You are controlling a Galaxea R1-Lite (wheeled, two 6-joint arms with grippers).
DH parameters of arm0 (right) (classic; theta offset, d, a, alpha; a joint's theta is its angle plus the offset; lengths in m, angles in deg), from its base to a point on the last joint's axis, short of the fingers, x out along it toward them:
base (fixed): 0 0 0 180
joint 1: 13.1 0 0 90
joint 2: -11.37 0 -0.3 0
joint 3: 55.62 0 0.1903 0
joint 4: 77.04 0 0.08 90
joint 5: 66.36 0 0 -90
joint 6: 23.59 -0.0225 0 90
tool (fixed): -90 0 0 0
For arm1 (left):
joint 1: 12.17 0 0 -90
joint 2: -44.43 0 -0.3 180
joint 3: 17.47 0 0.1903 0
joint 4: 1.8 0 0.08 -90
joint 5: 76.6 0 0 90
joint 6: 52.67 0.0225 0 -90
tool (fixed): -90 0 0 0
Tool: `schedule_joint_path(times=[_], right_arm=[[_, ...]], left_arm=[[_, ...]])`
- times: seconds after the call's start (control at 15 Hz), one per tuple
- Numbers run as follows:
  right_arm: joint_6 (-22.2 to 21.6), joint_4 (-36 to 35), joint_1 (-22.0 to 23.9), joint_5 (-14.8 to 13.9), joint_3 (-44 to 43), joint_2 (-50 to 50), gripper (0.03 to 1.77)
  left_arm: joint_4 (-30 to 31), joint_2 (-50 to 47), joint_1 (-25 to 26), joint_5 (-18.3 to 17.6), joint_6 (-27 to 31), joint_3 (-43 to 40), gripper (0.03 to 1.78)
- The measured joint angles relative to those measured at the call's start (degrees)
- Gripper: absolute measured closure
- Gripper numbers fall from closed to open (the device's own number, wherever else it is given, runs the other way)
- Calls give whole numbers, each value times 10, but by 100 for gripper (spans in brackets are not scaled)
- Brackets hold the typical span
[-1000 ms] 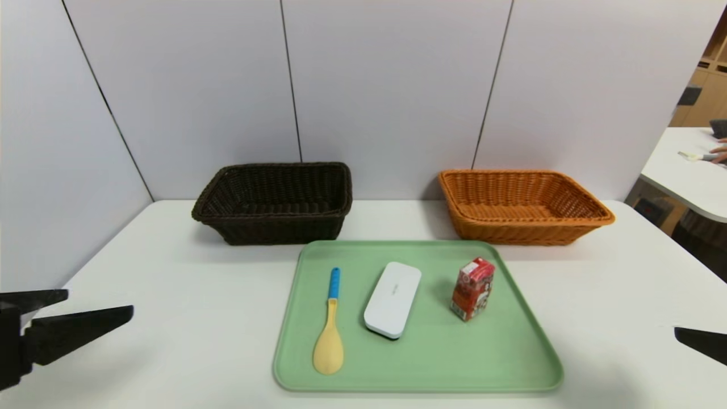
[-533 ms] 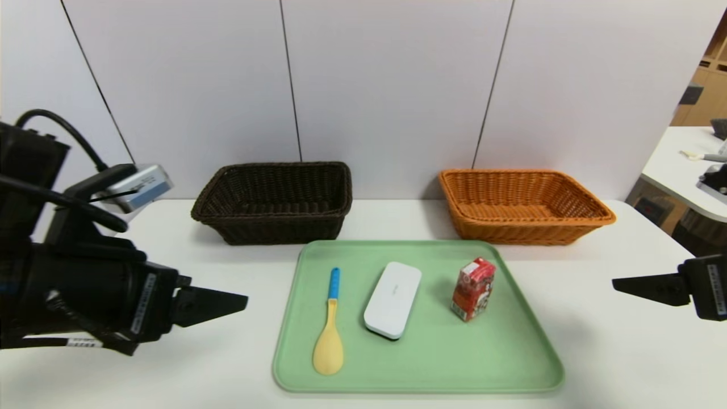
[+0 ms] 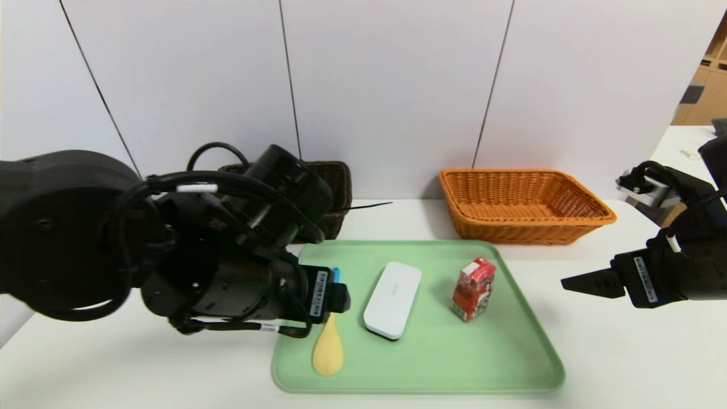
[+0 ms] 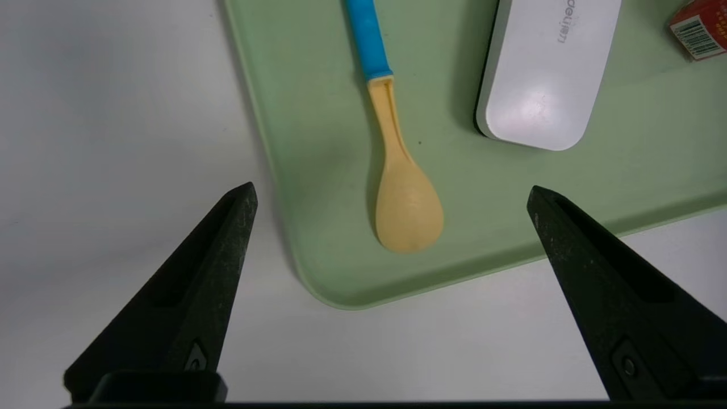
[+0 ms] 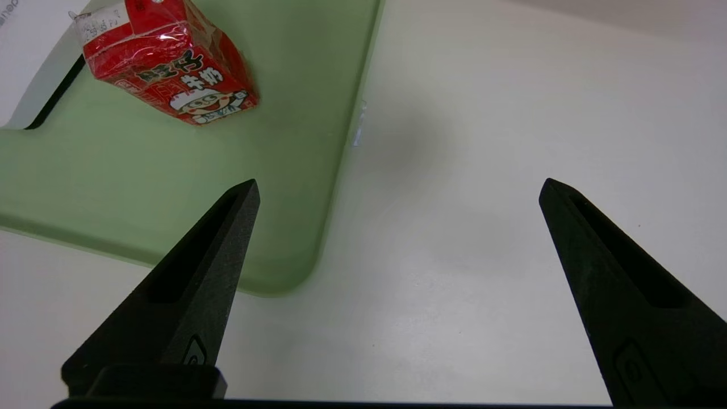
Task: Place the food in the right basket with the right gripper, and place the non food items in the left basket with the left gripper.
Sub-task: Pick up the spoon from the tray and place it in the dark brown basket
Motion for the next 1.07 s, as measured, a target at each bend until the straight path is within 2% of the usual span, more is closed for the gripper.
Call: schedule_joint_path(times=[0.13,0.33,0.47,0.87,1.07], right_arm=[[-31,0,-12,-2,-7,11,10],[-53,7,-16,-2,-6,13,10],[-78,11,-18,-2,-5,13,10],[-84,13,-39,-2,-2,-2,10],[-85,13,-41,-1,0,-7,10]], left_arm=[[-6,36,-14,7,-24,28,12],[-7,66,-19,12,-42,39,12],[-7,81,-19,33,-55,41,12],[-2,113,-18,51,-69,43,12],[-1,134,-17,80,-69,53,12]])
